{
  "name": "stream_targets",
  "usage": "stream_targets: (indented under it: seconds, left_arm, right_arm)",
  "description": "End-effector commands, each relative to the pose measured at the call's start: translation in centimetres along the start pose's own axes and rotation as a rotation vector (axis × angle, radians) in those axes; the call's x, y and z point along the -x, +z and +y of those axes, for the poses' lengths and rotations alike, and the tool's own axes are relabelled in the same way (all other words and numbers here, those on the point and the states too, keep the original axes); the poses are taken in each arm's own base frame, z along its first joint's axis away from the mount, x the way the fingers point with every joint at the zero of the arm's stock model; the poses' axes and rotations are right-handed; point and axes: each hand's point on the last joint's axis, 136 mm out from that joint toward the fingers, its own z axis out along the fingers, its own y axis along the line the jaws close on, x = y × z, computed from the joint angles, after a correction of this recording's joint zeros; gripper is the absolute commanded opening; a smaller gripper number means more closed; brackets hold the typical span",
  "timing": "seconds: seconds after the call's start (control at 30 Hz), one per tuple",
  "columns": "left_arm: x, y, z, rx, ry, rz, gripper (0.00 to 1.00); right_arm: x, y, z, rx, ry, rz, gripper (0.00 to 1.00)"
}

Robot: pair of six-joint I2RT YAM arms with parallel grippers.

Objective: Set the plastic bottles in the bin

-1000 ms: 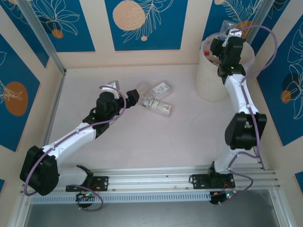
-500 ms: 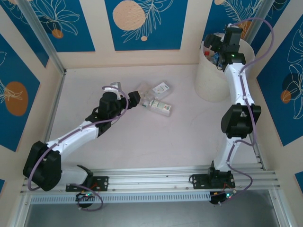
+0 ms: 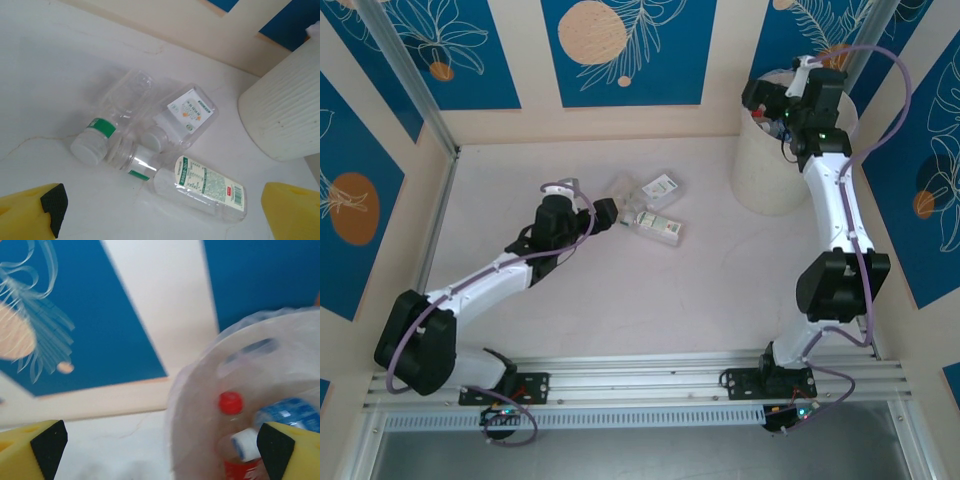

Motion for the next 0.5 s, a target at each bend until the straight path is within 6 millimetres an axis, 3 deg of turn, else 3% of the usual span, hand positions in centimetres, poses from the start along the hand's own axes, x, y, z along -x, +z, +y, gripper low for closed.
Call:
stream_targets:
  seconds: [0.0, 0.2, 0.33, 0.47]
  left_arm:
    - [0.5, 0.3, 0.5, 0.020, -0.045, 0.004, 1.00]
    - [-0.2, 0.6, 1.9, 0.053, -0.096, 0.042, 1.00]
    - [-0.4, 1.0, 2.7, 0.067, -0.077, 0.057, 1.00]
    - [-0.6, 2.9, 3.2, 0.066, 0.050, 0.135, 1.00]
  right_arm:
    - [-1.3, -1.6, 5.8, 0.237, -0.113, 0.018, 0.99]
    - [-8.6, -0.6, 9.1, 0.316, -0.232, 0.182, 0.99]
    - [-14.1, 2.4, 8.8, 0.183, -0.121, 0.347, 0.99]
    - [-19.0, 4.4, 8.2, 0.026, 0.002, 0.455, 0.99]
